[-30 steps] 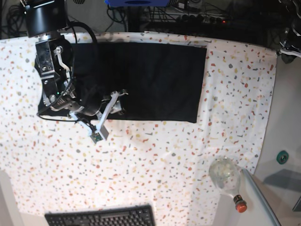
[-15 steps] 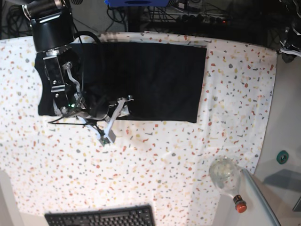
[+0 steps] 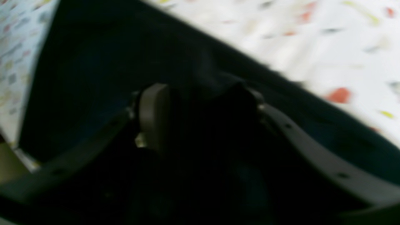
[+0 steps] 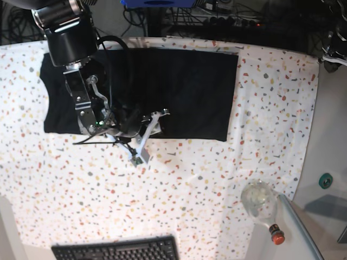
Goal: Layout the t-shirt on the table in an organized manner, then fold the t-shirt properly
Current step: 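Fold the other strip end with the right gripper toward the middle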
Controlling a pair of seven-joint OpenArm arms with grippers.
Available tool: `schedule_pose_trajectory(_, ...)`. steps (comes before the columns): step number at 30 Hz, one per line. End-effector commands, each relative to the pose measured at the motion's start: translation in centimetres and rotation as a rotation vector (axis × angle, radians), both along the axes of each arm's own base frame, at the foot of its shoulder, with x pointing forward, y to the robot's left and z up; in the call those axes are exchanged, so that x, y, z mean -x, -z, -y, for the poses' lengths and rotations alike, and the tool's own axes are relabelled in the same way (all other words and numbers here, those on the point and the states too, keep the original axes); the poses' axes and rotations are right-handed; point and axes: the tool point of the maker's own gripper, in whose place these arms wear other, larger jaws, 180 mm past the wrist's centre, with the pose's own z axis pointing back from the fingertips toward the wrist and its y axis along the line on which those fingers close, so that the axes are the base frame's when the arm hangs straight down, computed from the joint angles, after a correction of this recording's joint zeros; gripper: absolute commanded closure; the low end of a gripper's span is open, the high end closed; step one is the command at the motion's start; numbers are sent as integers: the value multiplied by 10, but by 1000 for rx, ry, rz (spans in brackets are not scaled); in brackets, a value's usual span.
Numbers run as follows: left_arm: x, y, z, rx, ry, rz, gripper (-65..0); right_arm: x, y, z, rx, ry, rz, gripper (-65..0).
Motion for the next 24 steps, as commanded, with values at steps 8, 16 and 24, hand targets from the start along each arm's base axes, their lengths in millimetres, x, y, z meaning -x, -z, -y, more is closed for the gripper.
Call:
schedule_pose_trajectory(8,8,9,-9,21,-35,-4,0,-20,-17,-5,-27,8,58,0)
schedule_pose_trajectory(16,7,8,-9,18,-31,-2,0,-26,-19,-2,-22,11,64,0)
schedule_pose_trajectory(24,6,8,-8,18,-29,-2,0,-19,-16,-1,-2,-1,22,-72)
